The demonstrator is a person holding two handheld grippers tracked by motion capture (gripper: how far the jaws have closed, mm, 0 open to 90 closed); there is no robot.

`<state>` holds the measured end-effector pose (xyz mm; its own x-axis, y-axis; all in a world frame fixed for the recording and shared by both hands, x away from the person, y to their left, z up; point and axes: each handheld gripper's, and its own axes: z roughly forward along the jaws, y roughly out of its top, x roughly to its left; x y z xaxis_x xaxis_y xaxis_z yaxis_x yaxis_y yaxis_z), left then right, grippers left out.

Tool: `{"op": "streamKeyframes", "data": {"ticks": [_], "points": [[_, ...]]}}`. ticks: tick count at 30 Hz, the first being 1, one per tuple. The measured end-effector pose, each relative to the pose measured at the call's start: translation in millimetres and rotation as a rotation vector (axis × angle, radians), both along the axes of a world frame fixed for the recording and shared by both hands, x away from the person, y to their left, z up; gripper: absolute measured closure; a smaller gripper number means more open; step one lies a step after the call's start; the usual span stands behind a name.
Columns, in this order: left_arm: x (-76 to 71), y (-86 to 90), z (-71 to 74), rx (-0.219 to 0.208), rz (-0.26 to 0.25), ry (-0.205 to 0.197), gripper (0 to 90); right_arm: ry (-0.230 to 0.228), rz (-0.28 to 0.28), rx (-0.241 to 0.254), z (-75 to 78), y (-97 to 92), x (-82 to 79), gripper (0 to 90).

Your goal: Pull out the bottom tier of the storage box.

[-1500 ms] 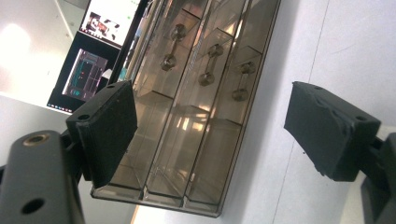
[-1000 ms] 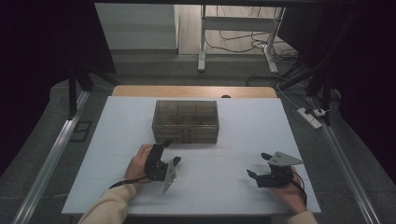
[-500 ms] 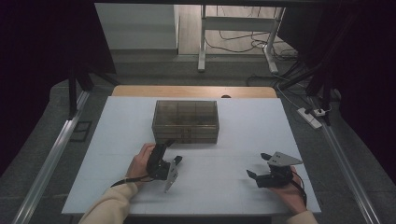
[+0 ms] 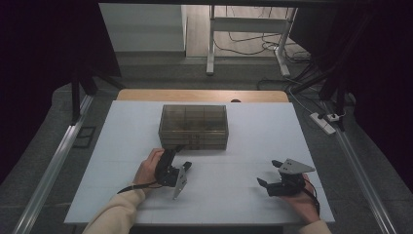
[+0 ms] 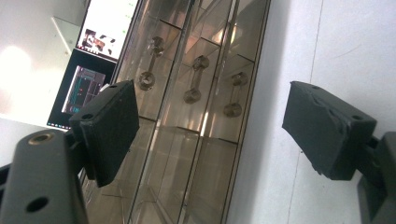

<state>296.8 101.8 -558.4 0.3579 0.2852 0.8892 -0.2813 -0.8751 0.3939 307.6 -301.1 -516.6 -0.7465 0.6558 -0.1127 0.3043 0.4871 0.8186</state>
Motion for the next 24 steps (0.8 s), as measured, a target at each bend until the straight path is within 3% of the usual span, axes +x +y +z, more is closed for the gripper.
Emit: {"op": "streamKeyframes", "data": {"ticks": [5, 12, 19, 24], "points": [[1.3, -2.2, -1.4, 0.02, -0.013, -0.008, 19.0, -0.003, 0.0, -0.005, 0.0, 0.1, -0.3, 12.0], [3.6, -2.6, -1.3, 0.017, -0.016, -0.008, 19.6, -0.002, 0.0, -0.006, 0.0, -0.1, -0.4, 12.1], [5.2, -3.2, 3.0, -0.012, -0.031, 0.001, 24.3, 0.003, 0.003, -0.006, -0.1, -0.2, -0.3, 12.2], [6.9, -2.5, 2.7, 0.004, -0.04, 0.02, 31.1, 0.0, 0.003, -0.009, -0.1, -0.1, -0.5, 12.2]]}}
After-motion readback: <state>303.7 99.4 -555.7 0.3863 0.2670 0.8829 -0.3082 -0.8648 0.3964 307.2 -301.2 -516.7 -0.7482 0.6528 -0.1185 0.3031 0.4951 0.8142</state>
